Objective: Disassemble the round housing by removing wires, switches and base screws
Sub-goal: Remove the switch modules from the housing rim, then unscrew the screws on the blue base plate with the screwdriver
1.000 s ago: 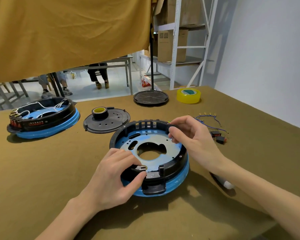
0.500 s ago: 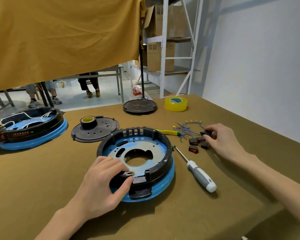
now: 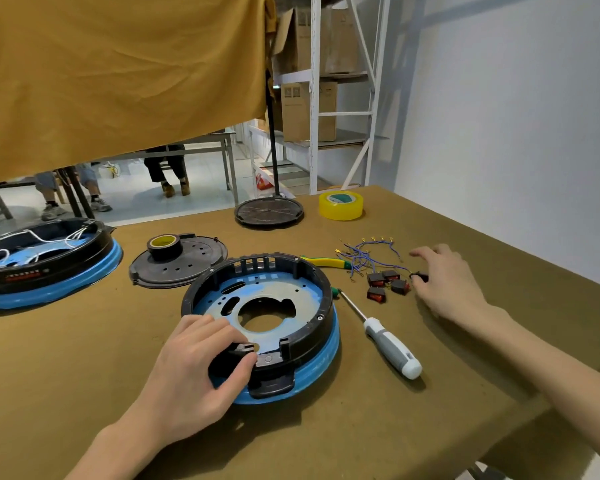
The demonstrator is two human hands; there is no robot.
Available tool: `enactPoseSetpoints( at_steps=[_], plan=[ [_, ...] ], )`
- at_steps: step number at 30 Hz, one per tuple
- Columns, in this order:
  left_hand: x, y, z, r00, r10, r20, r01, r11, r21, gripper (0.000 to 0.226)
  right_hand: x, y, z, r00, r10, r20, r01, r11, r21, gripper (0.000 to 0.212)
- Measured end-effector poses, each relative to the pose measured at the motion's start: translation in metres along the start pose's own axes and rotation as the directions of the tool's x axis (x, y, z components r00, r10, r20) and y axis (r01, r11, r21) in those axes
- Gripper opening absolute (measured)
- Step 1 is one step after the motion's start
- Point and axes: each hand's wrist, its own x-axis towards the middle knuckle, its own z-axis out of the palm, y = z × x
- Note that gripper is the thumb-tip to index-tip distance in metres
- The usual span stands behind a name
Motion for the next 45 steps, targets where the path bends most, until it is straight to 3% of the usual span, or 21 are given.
enactPoseSetpoints(
  at_steps=[3,6,11,13,16,19,23,27,30,32,34,36,37,39,40,41,43,45],
  plan=[
    [0.000,0.000,0.002,1.000,-0.004,-0.002,0.004,1.000,-0.002,0.024,-0.024,-0.038,-0.011,0.980,-0.196,-0.047,0.200,0.920,0.336,0.020],
    [0.002,0.000,0.003,1.000,-0.014,0.004,0.014,1.000,-0.007,0.025,-0.053,-0.084,-0.017,0.897,-0.442,-0.010,0.382,0.762,0.523,0.012],
    [0.002,0.001,0.000,0.999,-0.047,-0.009,0.047,0.999,-0.024,0.023,-0.069,-0.112,-0.008,0.746,-0.641,0.178,0.549,0.745,0.379,0.051],
    [0.005,0.003,-0.004,0.996,-0.077,-0.043,0.075,0.996,-0.051,0.023,-0.070,-0.108,-0.006,0.726,-0.647,0.235,0.513,0.736,0.442,0.069],
    [0.015,0.009,-0.012,0.978,-0.150,-0.143,0.135,0.985,-0.109,0.023,-0.069,-0.109,-0.009,0.765,-0.620,0.174,0.441,0.701,0.561,0.092],
    [0.030,0.016,-0.019,0.934,-0.279,-0.223,0.227,0.945,-0.234,0.028,-0.063,-0.118,-0.019,0.818,-0.572,0.053,0.426,0.665,0.613,0.093],
    [0.041,0.023,-0.028,0.907,-0.348,-0.239,0.215,0.868,-0.447,0.034,-0.054,-0.129,-0.029,0.846,-0.533,0.006,0.401,0.643,0.653,0.087],
    [0.025,0.020,-0.021,0.939,-0.260,-0.223,0.218,0.956,-0.197,0.033,-0.054,-0.121,-0.020,0.822,-0.547,0.157,0.255,0.600,0.758,0.090],
    [0.006,0.021,-0.008,0.993,-0.104,-0.054,0.107,0.993,0.054,0.042,-0.057,-0.107,-0.008,0.762,-0.551,0.340,0.072,0.594,0.801,0.087],
    [-0.004,0.022,-0.004,0.999,-0.035,0.029,0.033,0.997,0.067,0.047,-0.060,-0.103,-0.003,0.769,-0.506,0.391,0.030,0.640,0.768,0.085],
    [-0.005,0.017,-0.010,0.996,-0.075,-0.039,0.072,0.993,-0.091,0.042,-0.061,-0.107,0.001,0.815,-0.420,0.400,-0.013,0.676,0.737,0.086],
    [-0.001,0.002,-0.016,0.939,-0.291,-0.185,0.244,0.940,-0.237,0.036,-0.056,-0.122,0.002,0.846,-0.314,0.431,-0.070,0.736,0.674,0.079],
    [0.004,-0.009,-0.018,0.870,-0.449,-0.204,0.392,0.881,-0.267,0.038,-0.051,-0.130,0.002,0.847,-0.267,0.459,-0.104,0.765,0.636,0.066],
    [0.014,-0.024,-0.020,0.663,-0.748,0.025,0.716,0.624,-0.313,0.056,-0.043,-0.145,0.004,0.852,-0.211,0.479,-0.139,0.791,0.596,0.035],
    [0.015,-0.029,-0.017,0.575,-0.799,0.176,0.792,0.490,-0.365,0.056,-0.043,-0.150,0.005,0.864,-0.208,0.458,-0.126,0.792,0.597,0.023],
    [0.015,-0.032,-0.014,0.536,-0.798,0.276,0.811,0.396,-0.431,0.046,-0.044,-0.154,0.007,0.881,-0.213,0.422,-0.103,0.786,0.610,0.017],
    [0.011,-0.034,-0.012,0.604,-0.760,0.241,0.739,0.420,-0.527,0.022,-0.048,-0.154,0.009,0.916,-0.230,0.329,-0.051,0.745,0.665,0.018],
    [0.006,-0.036,-0.016,0.725,-0.677,0.128,0.592,0.518,-0.617,0.024,-0.052,-0.149,0.011,0.935,-0.269,0.230,0.002,0.654,0.756,0.033]
  ],
)
